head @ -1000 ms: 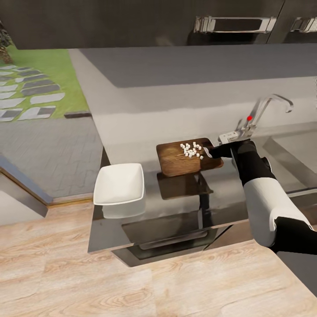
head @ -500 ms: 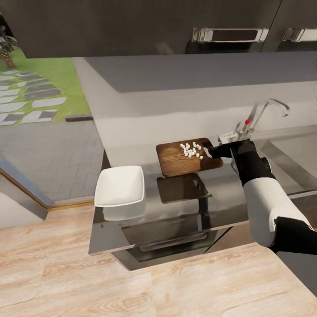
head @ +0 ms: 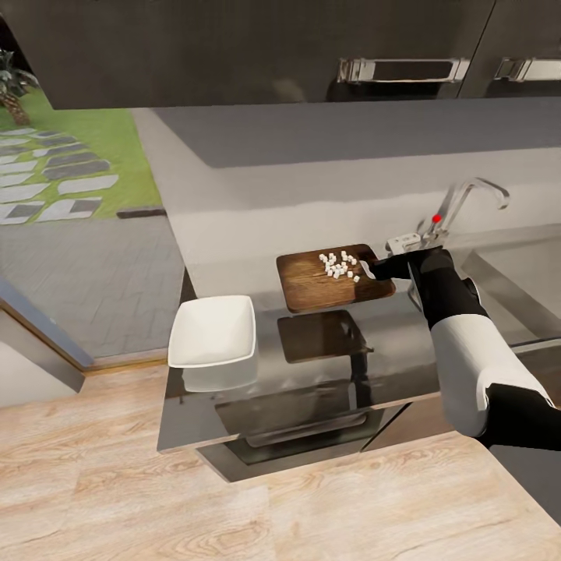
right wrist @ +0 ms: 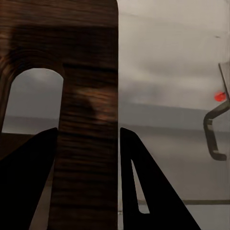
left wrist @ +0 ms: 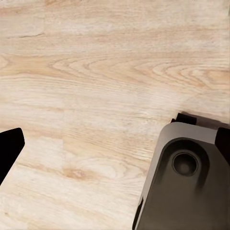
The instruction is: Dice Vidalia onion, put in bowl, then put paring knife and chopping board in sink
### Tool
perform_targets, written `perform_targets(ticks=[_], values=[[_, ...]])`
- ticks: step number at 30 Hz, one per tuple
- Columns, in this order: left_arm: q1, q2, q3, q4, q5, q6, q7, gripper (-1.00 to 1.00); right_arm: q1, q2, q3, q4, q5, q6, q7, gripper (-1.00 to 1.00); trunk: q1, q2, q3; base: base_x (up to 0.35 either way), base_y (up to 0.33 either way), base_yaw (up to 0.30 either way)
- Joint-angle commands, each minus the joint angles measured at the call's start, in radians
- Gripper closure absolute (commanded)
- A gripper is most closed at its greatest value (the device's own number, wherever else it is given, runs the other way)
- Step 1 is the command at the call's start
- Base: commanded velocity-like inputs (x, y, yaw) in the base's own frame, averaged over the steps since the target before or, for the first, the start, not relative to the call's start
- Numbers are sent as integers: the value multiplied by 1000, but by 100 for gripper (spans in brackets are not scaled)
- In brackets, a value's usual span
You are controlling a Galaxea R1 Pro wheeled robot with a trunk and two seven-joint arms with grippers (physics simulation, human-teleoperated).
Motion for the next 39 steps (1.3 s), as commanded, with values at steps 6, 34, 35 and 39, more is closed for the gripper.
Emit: perform_targets(ticks=[6,34,35,39], values=[[-2,-1,-9,4,8,-6,1,-100,-1,1,-3,-1,10,2,10,100,1,-2,4,0,0,0],[-2,-1,-9,4,8,-6,1,-100,-1,2,-3,-1,9,2,10,100,1,-2,11,0,41,0],[-2,-1,-8,4,8,-6,1,-100,-1,2,-3,-1,9,2,10,100,1,-2,11,0,232,0],[-2,-1,-8,4,8,-6,1,-100,0,2,-3,-1,9,2,10,100,1,-2,11,0,238,0]])
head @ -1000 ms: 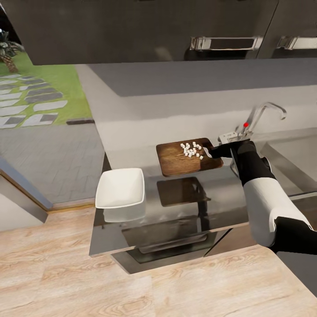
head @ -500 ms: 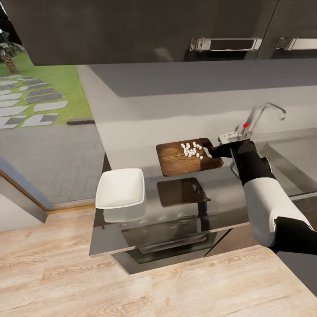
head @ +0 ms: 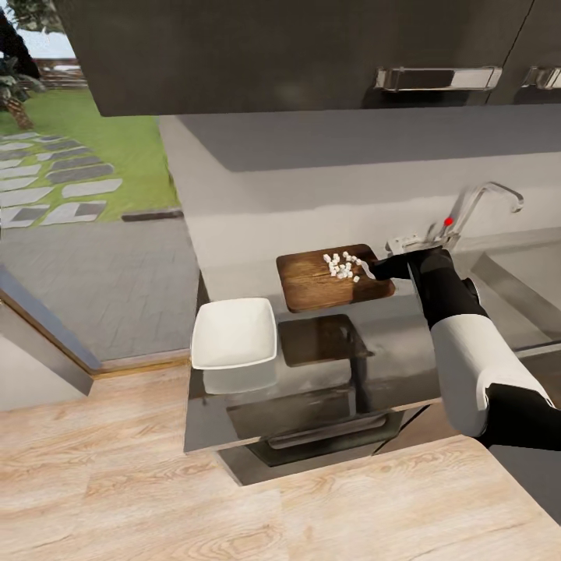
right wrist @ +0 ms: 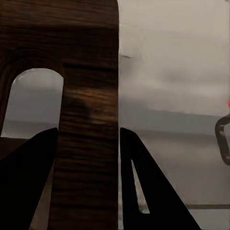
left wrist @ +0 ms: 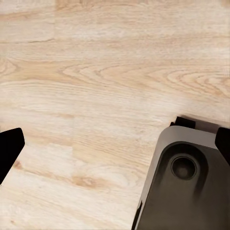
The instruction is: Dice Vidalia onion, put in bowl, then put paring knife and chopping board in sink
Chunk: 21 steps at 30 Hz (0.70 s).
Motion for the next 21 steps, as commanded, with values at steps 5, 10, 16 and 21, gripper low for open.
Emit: perform_targets(ticks=[5,10,16,21], values=[[-2,-1,-9,4,8,-6,1,-100,-1,1,-3,-1,9,2,9,100,1,-2,-2,0,239,0],[-2,-1,-9,4,8,-6,1,-100,-1,1,-3,-1,9,2,9,100,1,-2,-2,0,240,0],[-2,-1,-8,4,8,-6,1,-100,-1,1,-2,0,9,2,9,100,1,-2,-2,0,240,0],[-2,-1,-8,4,8,-6,1,-100,-1,1,-2,0,9,2,9,100,1,-2,-2,0,240,0]])
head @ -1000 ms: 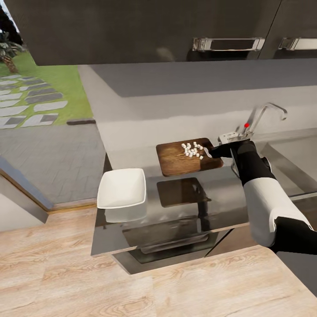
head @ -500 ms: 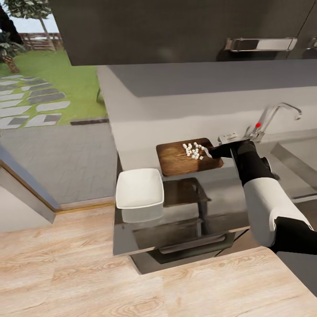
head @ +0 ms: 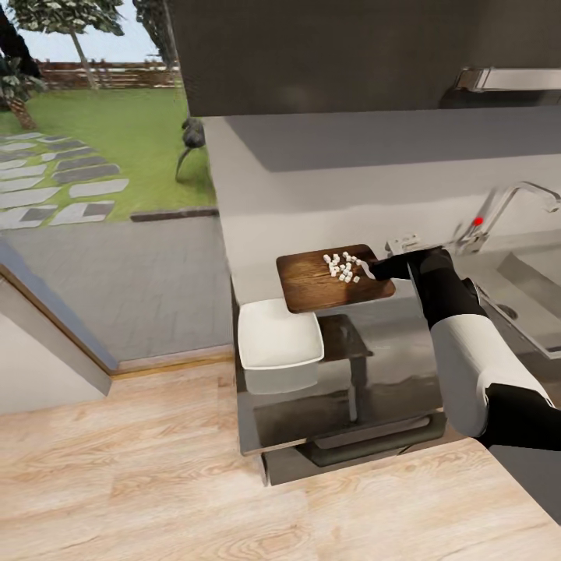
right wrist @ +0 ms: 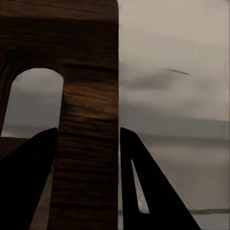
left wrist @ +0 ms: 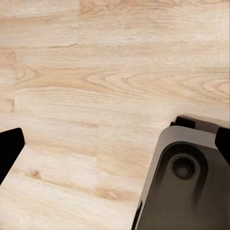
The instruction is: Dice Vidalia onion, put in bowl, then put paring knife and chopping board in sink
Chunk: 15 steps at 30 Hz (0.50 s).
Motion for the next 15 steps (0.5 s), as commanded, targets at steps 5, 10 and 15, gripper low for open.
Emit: perform_targets(ticks=[5,10,15], values=[[-2,-1,-9,4,8,-5,1,-100,-1,1,-4,-2,7,3,9,100,1,-2,-2,0,240,0],[-2,1,-8,4,8,-4,1,-100,-1,1,-3,-1,7,3,9,100,1,-2,-2,0,239,0],[-2,0,-9,4,8,-4,1,-100,-1,1,-4,-2,7,3,9,100,1,-2,-2,0,97,0]])
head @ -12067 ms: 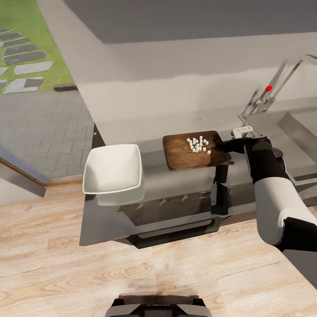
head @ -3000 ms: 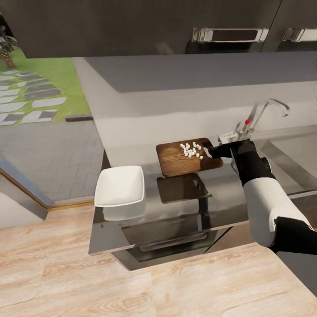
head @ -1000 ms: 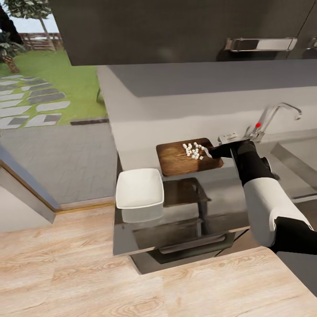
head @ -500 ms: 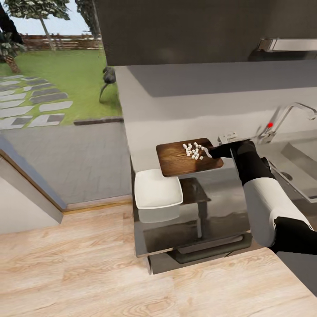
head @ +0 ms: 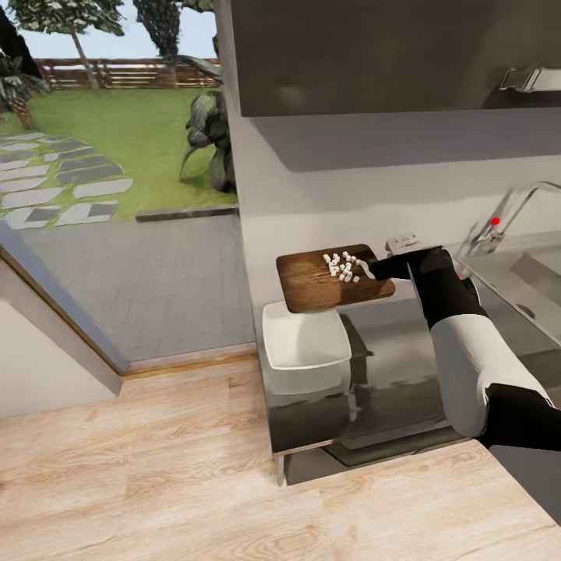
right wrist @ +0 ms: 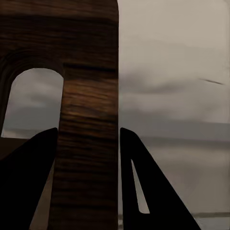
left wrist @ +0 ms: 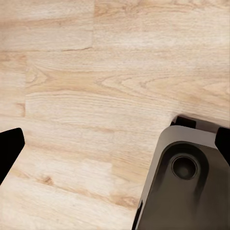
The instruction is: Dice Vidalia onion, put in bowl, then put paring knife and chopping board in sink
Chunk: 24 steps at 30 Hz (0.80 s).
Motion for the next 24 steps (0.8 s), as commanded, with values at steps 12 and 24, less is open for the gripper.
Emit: perform_targets(ticks=[12,24], values=[[-2,-2,-9,4,8,-6,1,-100,-1,0,-3,-1,10,1,9,100,1,-2,14,0,2,0],[-2,-2,-8,4,8,-6,1,-100,-1,2,-3,-1,10,1,9,100,1,-2,33,-20,71,0]])
